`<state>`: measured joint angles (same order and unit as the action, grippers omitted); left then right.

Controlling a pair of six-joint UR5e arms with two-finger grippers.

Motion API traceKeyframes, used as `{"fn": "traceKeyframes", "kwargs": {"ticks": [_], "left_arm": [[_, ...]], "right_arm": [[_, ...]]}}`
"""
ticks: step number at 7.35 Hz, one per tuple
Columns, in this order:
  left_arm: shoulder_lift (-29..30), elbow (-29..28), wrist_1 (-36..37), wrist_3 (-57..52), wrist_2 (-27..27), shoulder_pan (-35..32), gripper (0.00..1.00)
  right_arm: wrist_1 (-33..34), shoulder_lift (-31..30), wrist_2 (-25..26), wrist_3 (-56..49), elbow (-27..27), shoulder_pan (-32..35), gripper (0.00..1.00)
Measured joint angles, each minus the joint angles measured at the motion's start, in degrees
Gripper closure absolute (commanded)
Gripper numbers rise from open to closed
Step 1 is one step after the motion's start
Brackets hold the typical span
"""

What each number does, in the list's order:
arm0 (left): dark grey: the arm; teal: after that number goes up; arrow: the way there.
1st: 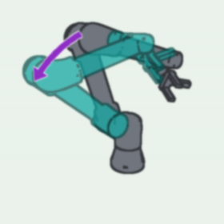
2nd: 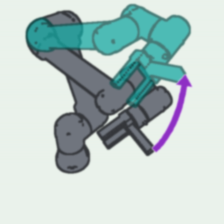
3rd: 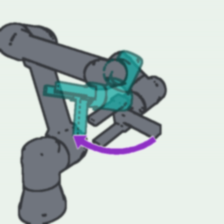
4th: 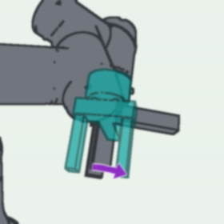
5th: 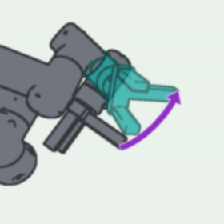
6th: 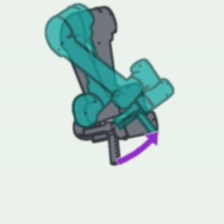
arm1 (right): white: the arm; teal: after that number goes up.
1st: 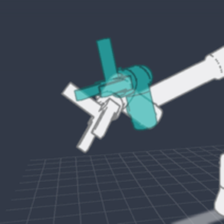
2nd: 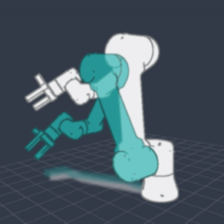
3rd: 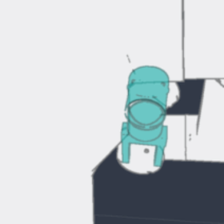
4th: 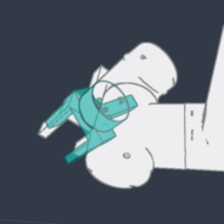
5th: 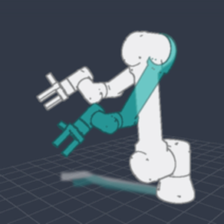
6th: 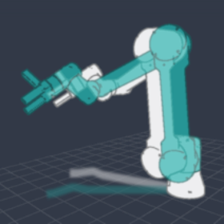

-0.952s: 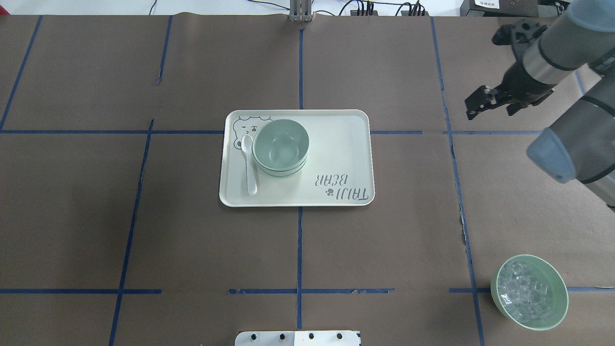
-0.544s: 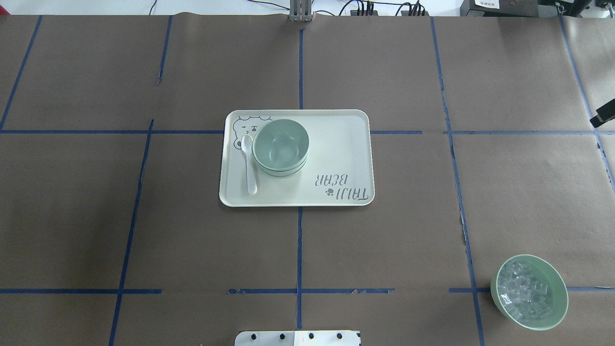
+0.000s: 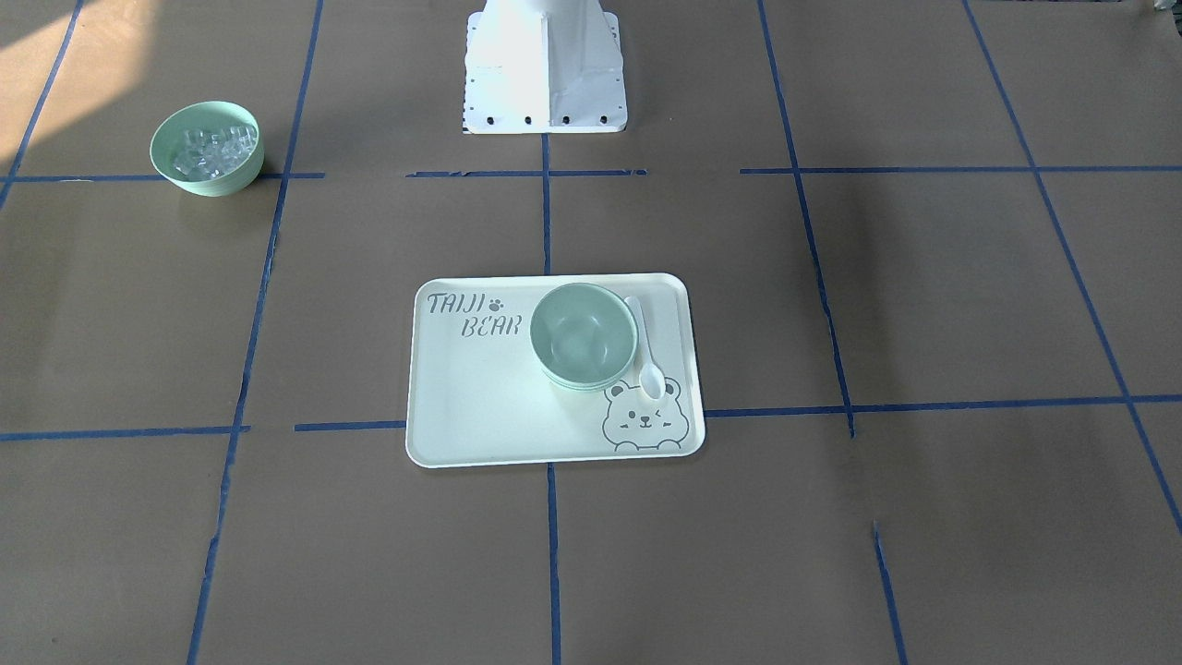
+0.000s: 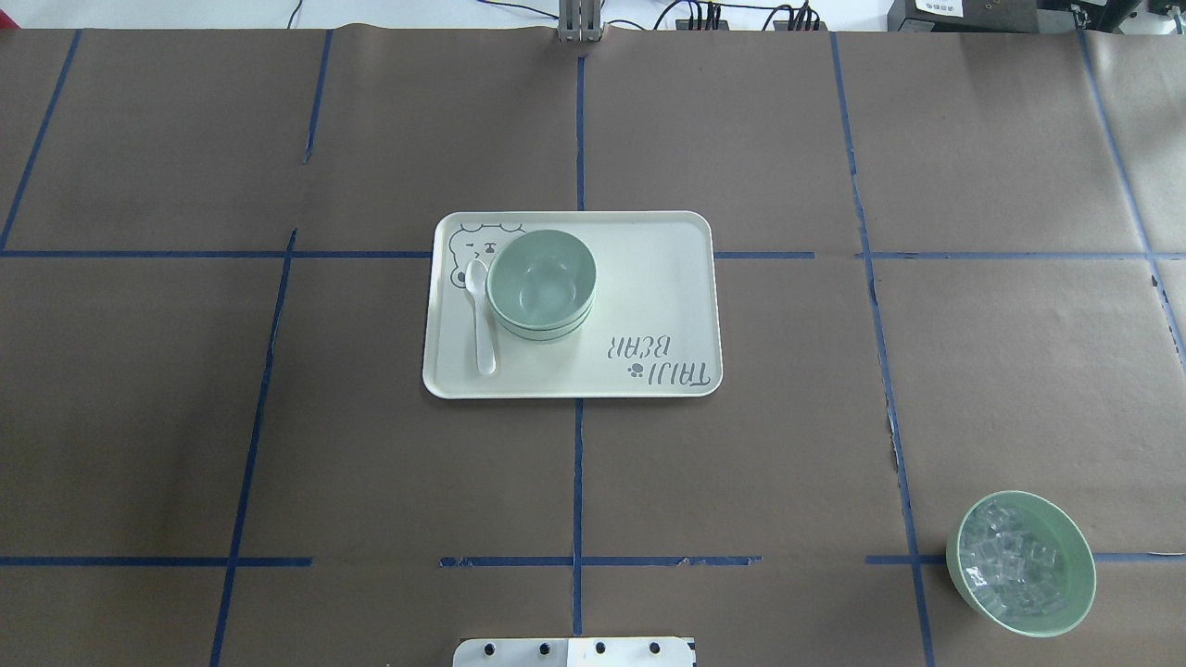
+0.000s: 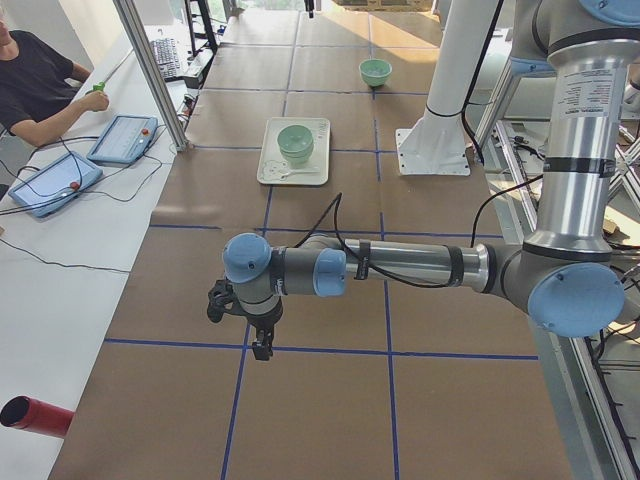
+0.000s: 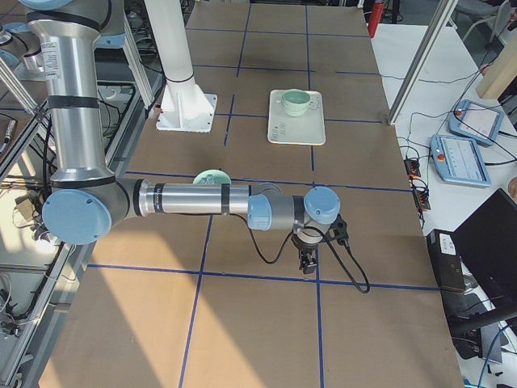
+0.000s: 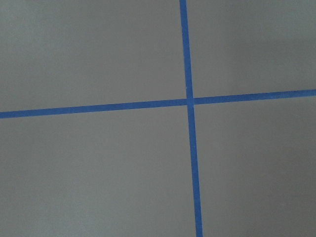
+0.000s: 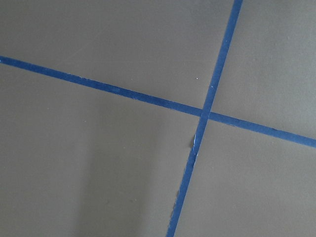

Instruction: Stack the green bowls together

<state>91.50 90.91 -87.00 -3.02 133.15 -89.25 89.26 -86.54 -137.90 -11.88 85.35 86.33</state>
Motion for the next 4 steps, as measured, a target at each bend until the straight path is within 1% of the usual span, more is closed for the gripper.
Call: {"fn": "traceKeyframes", "kwargs": {"ticks": [2, 4], "left_arm": [[-0.34, 0.13, 0.75, 0.00, 0.01, -0.04, 0.00], [-0.35, 0.20, 0.80, 0.05, 0.01, -0.04, 0.00]], "right_arm": [[-1.08, -0.12, 0.54, -0.12, -1.93, 1.76, 0.00], [-1.57, -0.56, 0.50, 1.28, -2.15, 5.95, 0.00]]}}
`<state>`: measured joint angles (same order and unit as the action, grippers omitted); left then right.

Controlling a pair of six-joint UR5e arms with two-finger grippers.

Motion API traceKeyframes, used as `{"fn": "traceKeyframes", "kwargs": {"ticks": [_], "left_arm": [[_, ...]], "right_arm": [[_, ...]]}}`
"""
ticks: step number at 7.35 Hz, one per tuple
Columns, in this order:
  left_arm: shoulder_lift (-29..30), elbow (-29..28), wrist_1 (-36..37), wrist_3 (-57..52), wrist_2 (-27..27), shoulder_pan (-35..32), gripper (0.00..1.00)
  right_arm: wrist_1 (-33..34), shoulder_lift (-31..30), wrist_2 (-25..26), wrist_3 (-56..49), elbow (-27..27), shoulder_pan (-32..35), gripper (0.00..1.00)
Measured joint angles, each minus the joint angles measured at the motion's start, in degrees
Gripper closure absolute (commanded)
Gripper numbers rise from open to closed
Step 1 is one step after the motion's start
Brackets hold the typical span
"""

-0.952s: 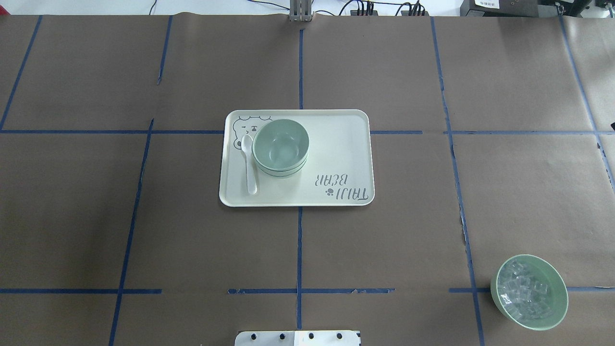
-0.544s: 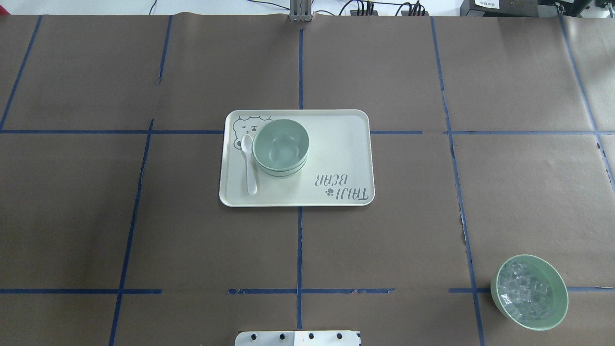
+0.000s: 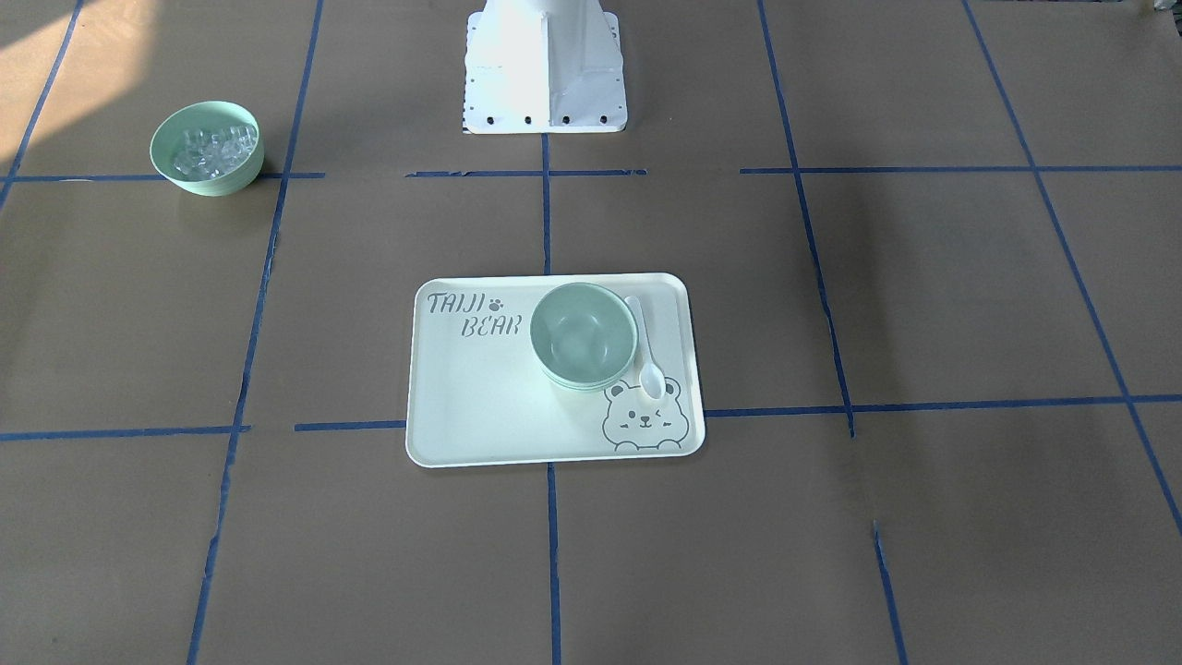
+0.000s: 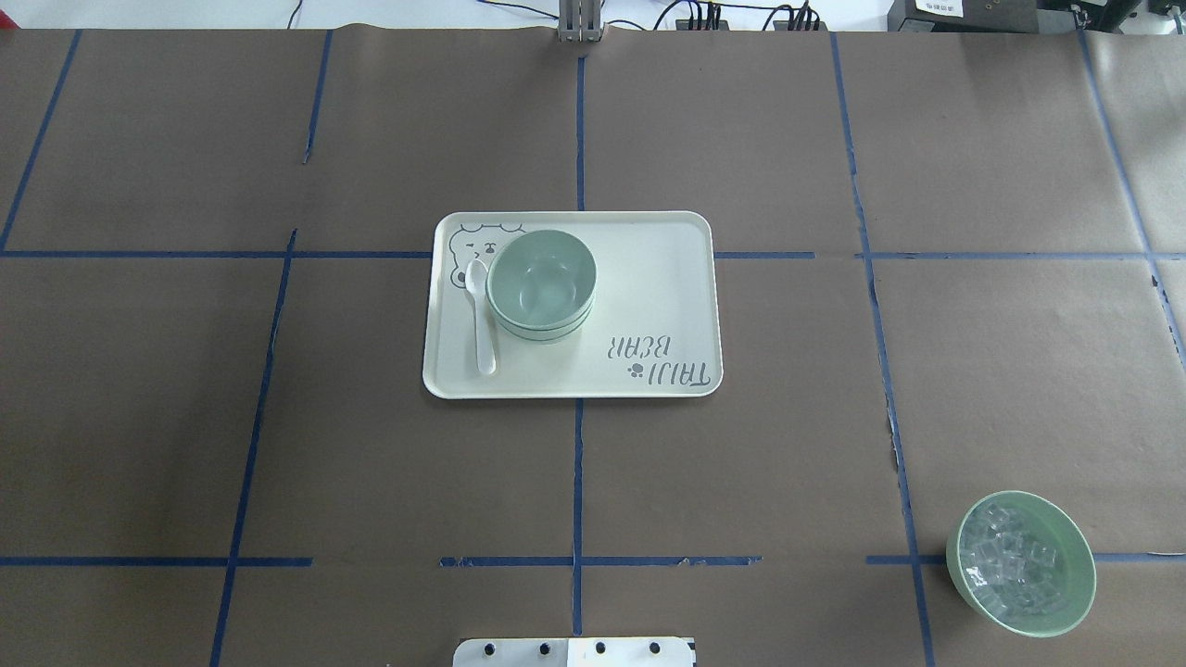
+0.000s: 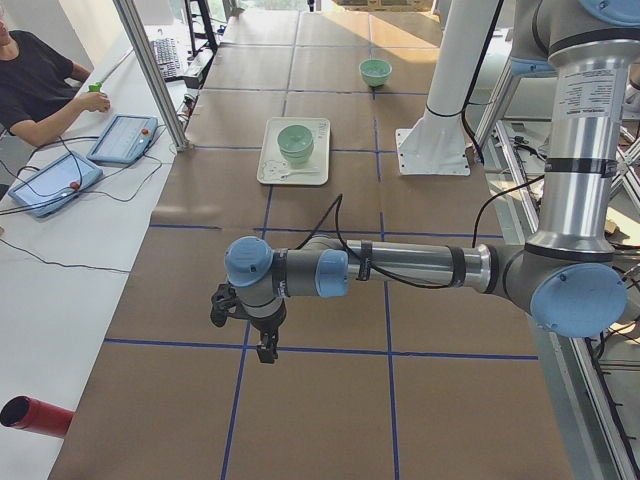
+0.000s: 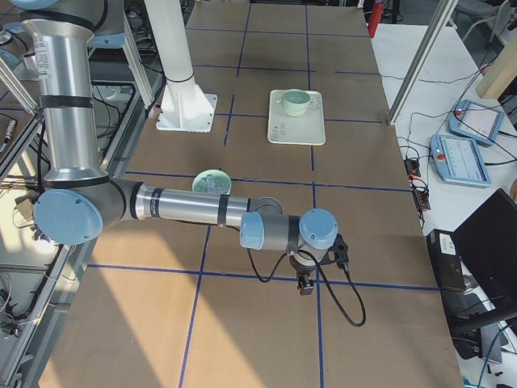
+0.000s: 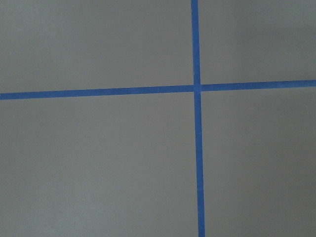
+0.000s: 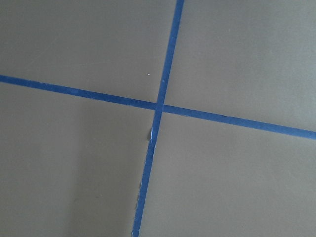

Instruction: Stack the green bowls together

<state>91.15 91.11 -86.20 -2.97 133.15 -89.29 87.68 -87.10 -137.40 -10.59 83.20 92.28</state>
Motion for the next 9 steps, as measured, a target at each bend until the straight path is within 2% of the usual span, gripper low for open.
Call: {"fn": "traceKeyframes", "kwargs": {"ticks": [2, 6, 9], "left_arm": [[0.12, 0.11, -0.02, 0.08, 0.00, 0.00, 0.00], [0.39, 0.20, -0.02, 0.16, -0.05, 0.00, 0.00], [0.55, 0.21, -0.04, 0.19, -0.09, 0.00, 0.00]], "right_arm": [[-0.12, -0.59, -0.20, 3.30, 1.25, 2.47, 0.00], [-0.22, -3.13, -0.51, 10.82, 7.85, 2.98, 0.00], [-0.23, -3.41, -0.42, 11.15, 8.38, 2.95, 0.00]]}}
